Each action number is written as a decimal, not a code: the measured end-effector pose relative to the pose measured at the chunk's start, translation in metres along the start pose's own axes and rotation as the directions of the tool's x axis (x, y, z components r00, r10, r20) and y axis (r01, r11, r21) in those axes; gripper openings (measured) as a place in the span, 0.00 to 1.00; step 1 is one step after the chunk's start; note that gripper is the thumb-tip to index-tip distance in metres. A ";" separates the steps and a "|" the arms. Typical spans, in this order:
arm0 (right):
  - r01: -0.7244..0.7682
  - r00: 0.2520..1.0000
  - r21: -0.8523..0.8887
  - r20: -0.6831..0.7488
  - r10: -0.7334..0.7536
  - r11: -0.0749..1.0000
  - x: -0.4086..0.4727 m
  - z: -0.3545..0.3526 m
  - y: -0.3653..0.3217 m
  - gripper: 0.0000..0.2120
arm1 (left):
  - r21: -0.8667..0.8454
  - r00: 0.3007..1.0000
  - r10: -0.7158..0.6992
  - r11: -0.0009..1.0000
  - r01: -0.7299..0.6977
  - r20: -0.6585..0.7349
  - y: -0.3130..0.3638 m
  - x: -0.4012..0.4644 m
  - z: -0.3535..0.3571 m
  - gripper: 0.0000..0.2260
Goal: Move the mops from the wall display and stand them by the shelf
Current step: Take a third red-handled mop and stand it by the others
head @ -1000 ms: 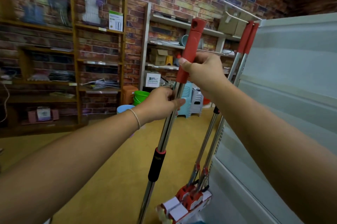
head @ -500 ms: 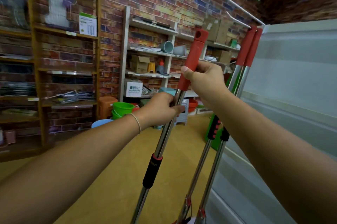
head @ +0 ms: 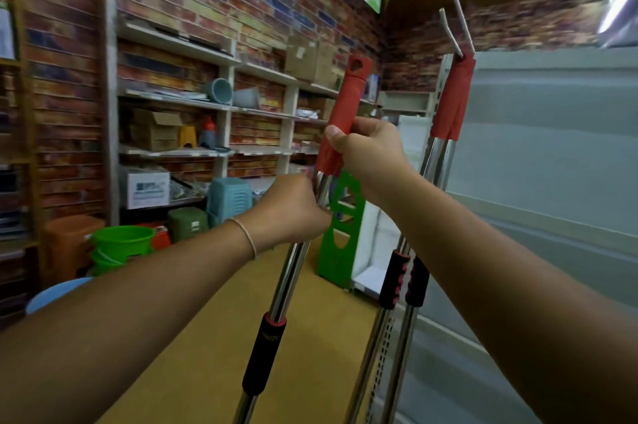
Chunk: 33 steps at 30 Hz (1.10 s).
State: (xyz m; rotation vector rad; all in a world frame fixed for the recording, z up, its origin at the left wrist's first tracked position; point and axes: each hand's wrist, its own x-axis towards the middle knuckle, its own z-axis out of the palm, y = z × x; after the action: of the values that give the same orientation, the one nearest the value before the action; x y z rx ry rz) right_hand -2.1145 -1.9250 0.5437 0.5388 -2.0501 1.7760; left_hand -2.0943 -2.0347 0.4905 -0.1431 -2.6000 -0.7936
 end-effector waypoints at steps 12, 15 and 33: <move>0.058 0.976 -0.003 -0.208 -0.057 0.998 0.030 -0.028 -0.030 0.02 | 0.029 0.960 0.278 0.960 -0.278 0.031 0.028 0.051 -0.012 0.11; 0.088 0.967 -0.035 -0.236 -0.093 0.996 0.032 -0.039 -0.038 0.04 | 0.027 0.937 0.348 0.937 -0.349 0.011 0.039 0.055 -0.014 0.11; 0.040 0.935 -0.179 -0.340 -0.100 0.983 0.049 -0.068 -0.044 0.03 | -0.082 0.921 0.388 0.918 -0.387 0.003 0.073 0.087 0.013 0.15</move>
State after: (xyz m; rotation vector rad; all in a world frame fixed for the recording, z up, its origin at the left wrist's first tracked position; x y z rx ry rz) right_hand -2.1321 -1.8658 0.6154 0.2238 -1.8836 1.5107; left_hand -2.1621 -1.9690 0.5546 -0.6709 -2.4388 -0.7486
